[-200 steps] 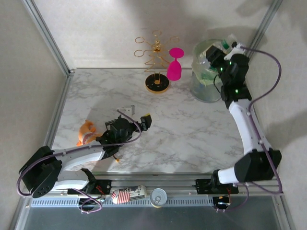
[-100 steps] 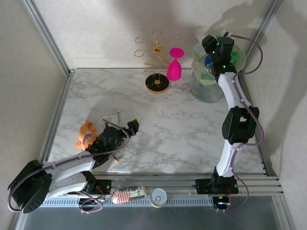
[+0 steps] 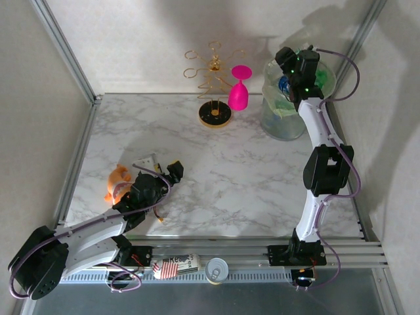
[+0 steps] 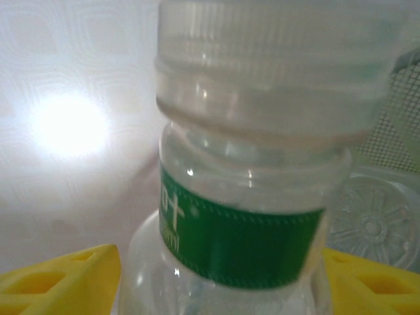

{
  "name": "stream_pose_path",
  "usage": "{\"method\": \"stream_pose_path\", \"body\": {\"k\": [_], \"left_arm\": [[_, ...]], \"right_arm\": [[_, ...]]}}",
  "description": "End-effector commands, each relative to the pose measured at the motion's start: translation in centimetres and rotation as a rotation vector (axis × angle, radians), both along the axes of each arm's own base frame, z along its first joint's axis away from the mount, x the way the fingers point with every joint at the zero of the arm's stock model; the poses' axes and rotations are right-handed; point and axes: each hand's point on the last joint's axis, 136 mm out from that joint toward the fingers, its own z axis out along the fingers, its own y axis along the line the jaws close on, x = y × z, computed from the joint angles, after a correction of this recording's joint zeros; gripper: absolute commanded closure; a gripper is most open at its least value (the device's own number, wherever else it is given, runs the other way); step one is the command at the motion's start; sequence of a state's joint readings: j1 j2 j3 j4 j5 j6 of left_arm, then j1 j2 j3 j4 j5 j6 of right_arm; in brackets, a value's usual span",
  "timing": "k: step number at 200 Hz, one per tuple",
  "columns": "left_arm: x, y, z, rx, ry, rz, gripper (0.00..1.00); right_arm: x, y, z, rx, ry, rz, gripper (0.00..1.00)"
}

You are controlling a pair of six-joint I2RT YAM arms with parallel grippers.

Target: Put the plastic bottles in the bin

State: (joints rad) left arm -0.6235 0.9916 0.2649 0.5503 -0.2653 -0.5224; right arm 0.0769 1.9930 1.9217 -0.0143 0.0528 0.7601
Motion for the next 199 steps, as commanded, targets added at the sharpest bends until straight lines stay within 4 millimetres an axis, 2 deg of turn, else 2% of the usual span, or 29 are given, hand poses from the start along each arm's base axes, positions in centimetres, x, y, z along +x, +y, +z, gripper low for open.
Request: {"method": "stream_pose_path", "body": {"k": [1,50,91,145,171,199], "left_arm": [[0.2,0.4,0.4,-0.033,-0.017,0.016,0.0],[0.3,0.4,0.8,-0.045,-0.023,0.019,0.0],[0.4,0.9,1.2,-0.045,-0.03,0.036,0.0],[0.8,1.8,2.3,-0.038,-0.049,0.072,0.0],[0.9,2.4,3.1,-0.038,-0.063,0.094,0.0],[0.9,3.2,3.4,-0.031,-0.067,0.125,0.0]], "right_arm": [[-1.2,-0.7,1.8,0.004,-0.028,-0.025,0.25],[-4.3,-1.5,4.2,-0.025,-0.079,-0.059,0.22],[-8.6,-2.7,6.9,-0.096,-0.149,-0.103,0.18],[-13.4,-2.9,9.2,-0.179,-0.197,-0.093,0.11],[-15.3,-2.6,9.4,-0.201,-0.208,-0.064,0.09],[-17.2,-0.8,7.4,-0.226,-0.18,0.049,0.04]]}}
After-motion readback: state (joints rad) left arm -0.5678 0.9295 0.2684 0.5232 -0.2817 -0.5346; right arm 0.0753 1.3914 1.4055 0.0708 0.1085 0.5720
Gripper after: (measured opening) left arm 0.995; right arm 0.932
